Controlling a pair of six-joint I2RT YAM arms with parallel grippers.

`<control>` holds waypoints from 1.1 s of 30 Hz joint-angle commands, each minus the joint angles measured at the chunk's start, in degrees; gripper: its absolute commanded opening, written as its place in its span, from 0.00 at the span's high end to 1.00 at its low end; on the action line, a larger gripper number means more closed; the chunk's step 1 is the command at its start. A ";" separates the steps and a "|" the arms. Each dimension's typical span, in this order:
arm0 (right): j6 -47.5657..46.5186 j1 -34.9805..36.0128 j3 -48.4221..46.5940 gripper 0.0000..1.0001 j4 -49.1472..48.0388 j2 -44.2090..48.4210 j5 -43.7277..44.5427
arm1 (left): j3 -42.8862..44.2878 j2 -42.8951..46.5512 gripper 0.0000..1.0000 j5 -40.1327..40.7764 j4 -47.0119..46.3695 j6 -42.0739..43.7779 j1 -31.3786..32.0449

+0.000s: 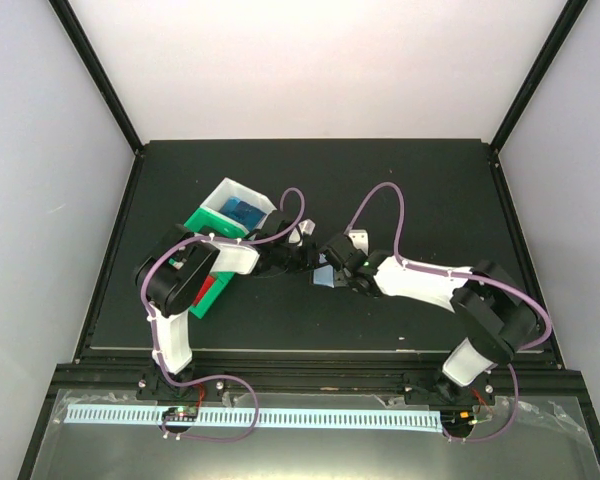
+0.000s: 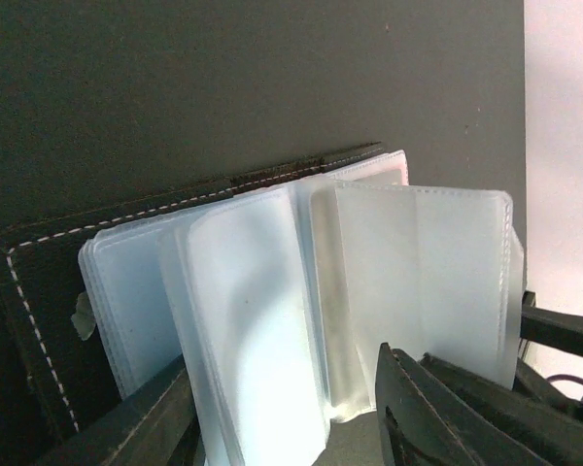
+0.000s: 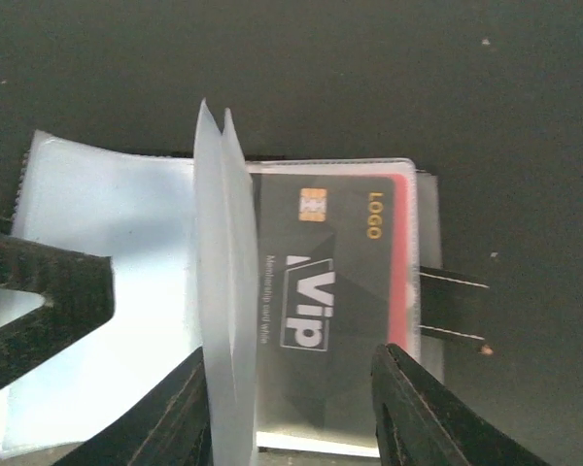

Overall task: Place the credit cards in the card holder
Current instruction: Turn over the card slot in the card holder.

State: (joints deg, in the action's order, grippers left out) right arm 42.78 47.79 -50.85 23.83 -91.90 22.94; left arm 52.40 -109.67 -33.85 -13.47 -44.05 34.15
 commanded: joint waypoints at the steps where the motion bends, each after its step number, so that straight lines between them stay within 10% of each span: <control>1: 2.58 -0.65 0.35 0.56 3.27 1.66 6.30 | 0.77 -1.26 0.52 2.80 4.26 1.75 0.09; 19: -5.92 -5.78 4.81 0.56 -3.81 10.12 -5.65 | 1.30 2.36 0.55 2.66 7.90 5.30 0.08; 33: -7.85 -5.91 3.85 0.56 -8.20 13.15 -17.45 | 0.95 20.59 0.25 22.98 26.87 14.84 0.08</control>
State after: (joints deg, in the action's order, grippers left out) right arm 36.58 42.06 -46.11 18.63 -80.05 9.56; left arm 52.95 -96.20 -21.69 4.45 -34.85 34.20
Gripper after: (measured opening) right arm 0.441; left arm 0.714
